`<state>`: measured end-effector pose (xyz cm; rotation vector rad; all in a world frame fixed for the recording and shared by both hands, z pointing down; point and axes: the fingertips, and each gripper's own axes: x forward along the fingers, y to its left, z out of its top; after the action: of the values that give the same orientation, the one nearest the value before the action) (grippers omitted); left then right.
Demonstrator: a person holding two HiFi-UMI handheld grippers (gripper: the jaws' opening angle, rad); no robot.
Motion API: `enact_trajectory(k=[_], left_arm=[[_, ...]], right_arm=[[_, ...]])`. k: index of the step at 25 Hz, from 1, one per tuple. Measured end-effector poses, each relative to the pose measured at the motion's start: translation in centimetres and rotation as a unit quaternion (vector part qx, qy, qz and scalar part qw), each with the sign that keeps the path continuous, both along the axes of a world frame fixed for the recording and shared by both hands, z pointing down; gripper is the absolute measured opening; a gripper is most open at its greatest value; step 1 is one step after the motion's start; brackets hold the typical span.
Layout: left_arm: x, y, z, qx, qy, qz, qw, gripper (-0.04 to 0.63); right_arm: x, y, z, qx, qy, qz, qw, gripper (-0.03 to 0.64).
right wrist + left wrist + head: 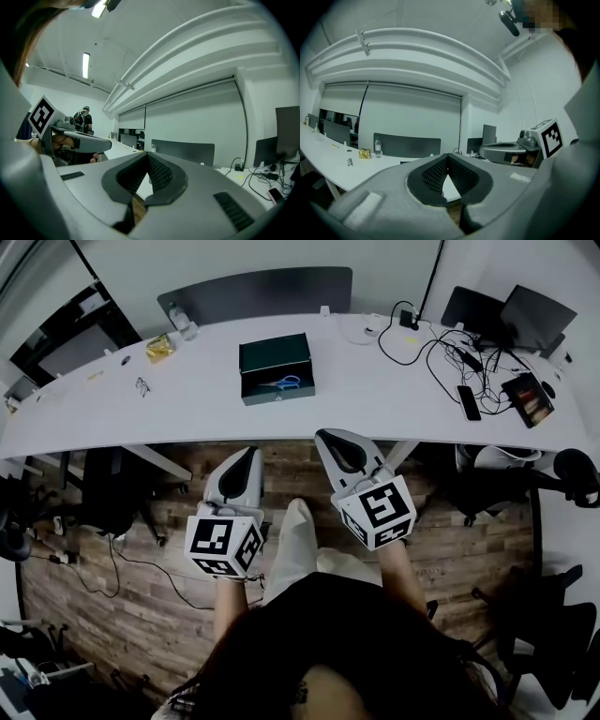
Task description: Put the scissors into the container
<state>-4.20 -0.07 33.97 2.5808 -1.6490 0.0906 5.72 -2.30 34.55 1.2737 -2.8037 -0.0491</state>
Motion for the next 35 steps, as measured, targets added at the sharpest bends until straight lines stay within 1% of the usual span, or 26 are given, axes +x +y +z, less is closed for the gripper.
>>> enact_trajectory(k=[14, 26, 31, 35], left_arm=[[0.0, 1.9, 0.5, -0.005, 0.005, -0.002, 1.0000, 0.011], [0.2, 2.0, 0.6, -0.001, 0.003, 0.003, 1.0000, 0.011], [0.2, 1.9, 0.7, -0.002, 0.004, 0.003, 1.0000, 0.011], [0.2, 1.7, 0.7, -0.004, 0.005, 0.004, 1.0000, 0.011]], right_arm=[[-0.3, 2.0, 0.7, -0.004, 0.014, -0.002, 1.000, 0.008], [-0.3, 2.4, 0.6, 0.000, 0.007, 0.001, 1.000, 0.009], [-0.4, 2.3, 1.0, -0.010, -0.001, -0.005, 1.000, 0.008], [-0.5, 2.1, 0.9, -0.010, -0.001, -0.005, 1.000, 0.008]])
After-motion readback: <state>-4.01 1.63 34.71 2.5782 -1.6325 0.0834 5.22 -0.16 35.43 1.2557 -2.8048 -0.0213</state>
